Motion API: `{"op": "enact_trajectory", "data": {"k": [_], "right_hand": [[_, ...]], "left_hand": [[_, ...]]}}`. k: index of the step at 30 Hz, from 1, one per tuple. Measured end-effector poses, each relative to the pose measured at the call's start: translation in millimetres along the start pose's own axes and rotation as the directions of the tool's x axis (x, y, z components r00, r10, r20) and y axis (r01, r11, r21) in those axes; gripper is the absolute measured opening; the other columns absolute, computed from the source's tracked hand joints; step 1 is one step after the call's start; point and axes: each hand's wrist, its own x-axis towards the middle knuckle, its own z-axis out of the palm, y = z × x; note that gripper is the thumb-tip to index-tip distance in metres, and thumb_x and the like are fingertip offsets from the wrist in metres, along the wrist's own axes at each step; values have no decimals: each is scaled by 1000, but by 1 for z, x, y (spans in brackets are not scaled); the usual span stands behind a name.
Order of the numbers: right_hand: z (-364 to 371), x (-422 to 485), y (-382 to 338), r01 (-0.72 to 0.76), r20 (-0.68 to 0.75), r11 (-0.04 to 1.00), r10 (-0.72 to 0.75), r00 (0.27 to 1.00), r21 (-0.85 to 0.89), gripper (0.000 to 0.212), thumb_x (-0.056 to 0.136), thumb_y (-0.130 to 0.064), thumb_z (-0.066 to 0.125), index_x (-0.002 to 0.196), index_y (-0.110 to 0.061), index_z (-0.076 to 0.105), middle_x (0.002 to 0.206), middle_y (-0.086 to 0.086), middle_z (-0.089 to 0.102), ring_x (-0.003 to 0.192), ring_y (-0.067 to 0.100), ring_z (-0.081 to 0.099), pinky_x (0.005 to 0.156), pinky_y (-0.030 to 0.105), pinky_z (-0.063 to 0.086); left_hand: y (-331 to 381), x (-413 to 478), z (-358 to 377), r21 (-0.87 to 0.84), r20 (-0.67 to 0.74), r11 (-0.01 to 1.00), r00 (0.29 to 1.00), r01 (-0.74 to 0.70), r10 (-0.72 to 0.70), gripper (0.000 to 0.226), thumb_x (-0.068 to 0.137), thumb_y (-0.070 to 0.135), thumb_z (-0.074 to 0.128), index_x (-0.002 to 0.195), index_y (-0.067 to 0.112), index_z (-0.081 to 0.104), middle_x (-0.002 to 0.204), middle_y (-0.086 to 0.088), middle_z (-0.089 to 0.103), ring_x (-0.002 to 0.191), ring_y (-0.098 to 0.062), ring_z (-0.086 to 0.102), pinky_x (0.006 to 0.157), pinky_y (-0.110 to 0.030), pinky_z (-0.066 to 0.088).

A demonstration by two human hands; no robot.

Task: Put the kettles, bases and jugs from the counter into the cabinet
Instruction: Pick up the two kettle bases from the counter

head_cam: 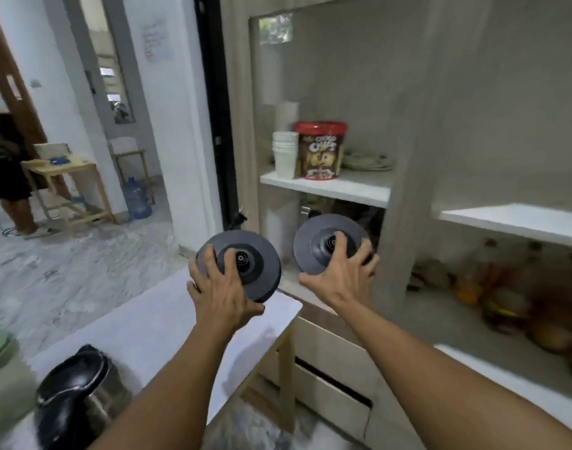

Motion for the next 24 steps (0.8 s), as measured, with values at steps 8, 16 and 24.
{"op": "enact_trajectory", "data": {"k": [8,16,24], "right_hand": [[-188,-43,74,-254,-340,966,224,914,-47,105,66,-60,75,150,-35,16,161,17,-3,144,53,4,111,59,32],[-293,-29,188,-467,-458,878,373,807,-109,106,64,-64,74,148,-32,18,153,20,7,134,51,21,108,54,33],[-331,103,304,-544,-317,828,484,816,-137,110,65,-59,75,151,-34,12,159,21,2,140,52,16,107,58,34]], "left_hand": [[170,-36,-59,-200,23,907,924,-370,382,119,57,55,83,146,28,10,159,-9,-11,146,-44,-8,117,-59,15],[343,-51,-50,-338,51,738,771,-584,634,116,57,52,85,144,32,11,157,-9,-14,145,-43,-9,115,-62,15],[506,15,29,-365,220,792,781,-489,584,120,59,50,85,146,29,6,157,-10,-12,145,-45,-6,113,-63,19]]}}
